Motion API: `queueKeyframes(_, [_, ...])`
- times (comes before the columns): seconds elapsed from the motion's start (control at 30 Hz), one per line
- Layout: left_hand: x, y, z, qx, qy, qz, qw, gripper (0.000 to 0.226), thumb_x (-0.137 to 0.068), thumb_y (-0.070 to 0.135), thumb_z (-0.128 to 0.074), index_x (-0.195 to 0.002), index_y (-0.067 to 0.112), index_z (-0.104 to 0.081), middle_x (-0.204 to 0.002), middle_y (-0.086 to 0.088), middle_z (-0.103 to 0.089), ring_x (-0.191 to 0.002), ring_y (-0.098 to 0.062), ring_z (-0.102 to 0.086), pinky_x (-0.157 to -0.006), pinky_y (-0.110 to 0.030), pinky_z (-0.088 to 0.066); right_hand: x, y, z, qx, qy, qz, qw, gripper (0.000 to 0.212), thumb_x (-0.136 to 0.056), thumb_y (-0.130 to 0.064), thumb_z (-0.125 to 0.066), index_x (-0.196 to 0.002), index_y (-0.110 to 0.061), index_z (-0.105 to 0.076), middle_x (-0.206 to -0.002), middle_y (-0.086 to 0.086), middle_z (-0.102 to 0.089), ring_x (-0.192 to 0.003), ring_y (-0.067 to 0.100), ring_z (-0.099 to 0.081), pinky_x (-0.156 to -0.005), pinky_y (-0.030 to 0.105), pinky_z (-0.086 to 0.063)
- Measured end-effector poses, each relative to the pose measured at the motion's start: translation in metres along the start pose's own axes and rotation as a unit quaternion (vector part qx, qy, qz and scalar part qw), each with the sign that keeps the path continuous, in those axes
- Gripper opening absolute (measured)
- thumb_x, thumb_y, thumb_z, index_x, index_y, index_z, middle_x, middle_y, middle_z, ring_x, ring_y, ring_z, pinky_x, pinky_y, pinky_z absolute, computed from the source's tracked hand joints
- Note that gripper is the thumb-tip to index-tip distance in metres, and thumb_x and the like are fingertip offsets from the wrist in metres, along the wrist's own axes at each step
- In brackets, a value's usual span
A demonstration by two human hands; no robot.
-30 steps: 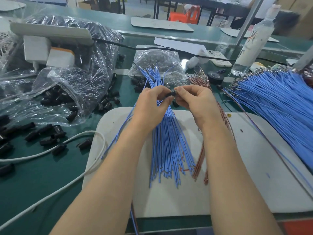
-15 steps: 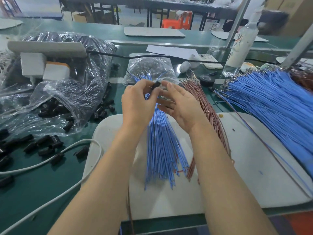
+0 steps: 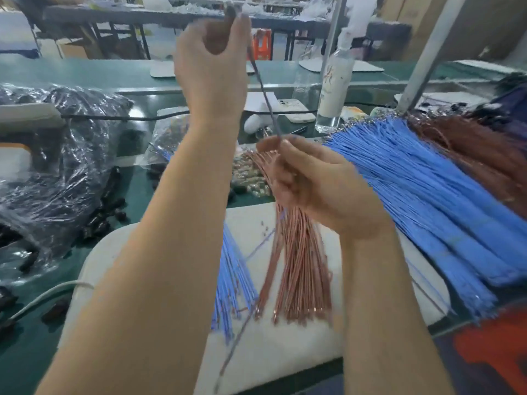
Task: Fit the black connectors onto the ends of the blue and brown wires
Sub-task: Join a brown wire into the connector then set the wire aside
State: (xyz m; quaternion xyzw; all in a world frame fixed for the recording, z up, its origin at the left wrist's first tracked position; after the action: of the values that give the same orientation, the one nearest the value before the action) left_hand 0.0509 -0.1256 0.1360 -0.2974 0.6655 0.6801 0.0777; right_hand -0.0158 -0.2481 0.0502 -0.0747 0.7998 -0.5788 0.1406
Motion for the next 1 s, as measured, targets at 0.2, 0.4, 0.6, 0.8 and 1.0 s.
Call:
queueKeyframes(0.2, [0.017, -0.053, -0.085, 0.152, -0.007, 0.199, 0.968, 0.011, -0.090, 0.020, -0.065, -0.084, 0.013, -0.059, -0.073, -0.003, -0.065, -0.062, -0.011, -0.062, -0.062, -0.027, -0.054, 0.047, -0.040, 0.103, 0.358, 0.284, -0.048, 0.888, 0.015, -0.098, -0.016, -0.047, -0.090, -0.017, -0.059, -0.046, -0.008, -0.054, -0.032, 0.004, -0.035, -0.034, 0.013, -0.028])
queueKeyframes(0.4, [0.094, -0.128, -0.151, -0.006, -0.218, 0.347, 0.912, 0.014, -0.086, 0.020, -0.066, -0.085, 0.007, -0.062, -0.085, -0.010, -0.058, -0.080, -0.018, -0.052, -0.073, -0.030, -0.043, 0.037, 0.016, 0.151, 0.571, 0.371, -0.174, 0.712, 0.018, -0.091, -0.018, -0.056, -0.099, -0.009, -0.069, -0.102, 0.016, -0.069, -0.099, 0.032, -0.062, -0.083, 0.035, -0.048])
queueKeyframes(0.6, [0.084, -0.123, -0.141, 0.008, -0.195, 0.303, 0.933, 0.003, -0.088, 0.019, -0.061, -0.090, 0.018, -0.059, -0.088, 0.004, -0.061, -0.088, -0.015, -0.058, -0.084, -0.028, -0.047, 0.026, 0.015, 0.148, 0.561, 0.422, -0.132, 0.700, 0.031, -0.088, -0.022, -0.062, -0.118, -0.016, -0.060, -0.116, 0.012, -0.062, -0.107, 0.031, -0.056, -0.089, 0.037, -0.044])
queueKeyframes(0.8, [0.046, -0.102, -0.083, 0.105, -0.098, 0.259, 0.955, 0.008, -0.089, 0.011, -0.056, -0.094, 0.008, -0.061, -0.079, 0.003, -0.059, -0.075, -0.011, -0.055, -0.070, -0.026, -0.048, -0.029, 0.009, 0.075, 0.540, 0.336, -0.018, 0.772, 0.020, -0.087, -0.021, -0.064, -0.106, -0.015, -0.066, -0.101, 0.005, -0.068, -0.096, 0.022, -0.061, -0.083, 0.028, -0.043])
queueKeyframes(1.0, [0.025, -0.105, 0.016, 0.106, -0.008, 0.256, 0.961, 0.010, -0.090, 0.011, -0.054, -0.095, 0.016, -0.061, -0.089, 0.001, -0.061, -0.078, -0.011, -0.056, -0.072, -0.024, -0.047, -0.072, 0.049, 0.011, 0.580, 0.205, -0.054, 0.787, 0.021, -0.088, -0.011, -0.055, -0.100, -0.016, -0.072, -0.107, 0.008, -0.069, -0.102, 0.025, -0.061, -0.089, 0.030, -0.047])
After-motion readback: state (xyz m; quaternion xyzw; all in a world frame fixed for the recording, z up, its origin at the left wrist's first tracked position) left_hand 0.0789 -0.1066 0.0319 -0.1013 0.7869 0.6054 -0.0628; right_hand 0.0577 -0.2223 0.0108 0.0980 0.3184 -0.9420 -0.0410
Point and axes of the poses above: each hand's wrist, its own x-axis away from the middle knuckle, its own z-axis out of the back of the hand, y = z × x, the point moved 5 cm from there along -x, towards the middle knuckle
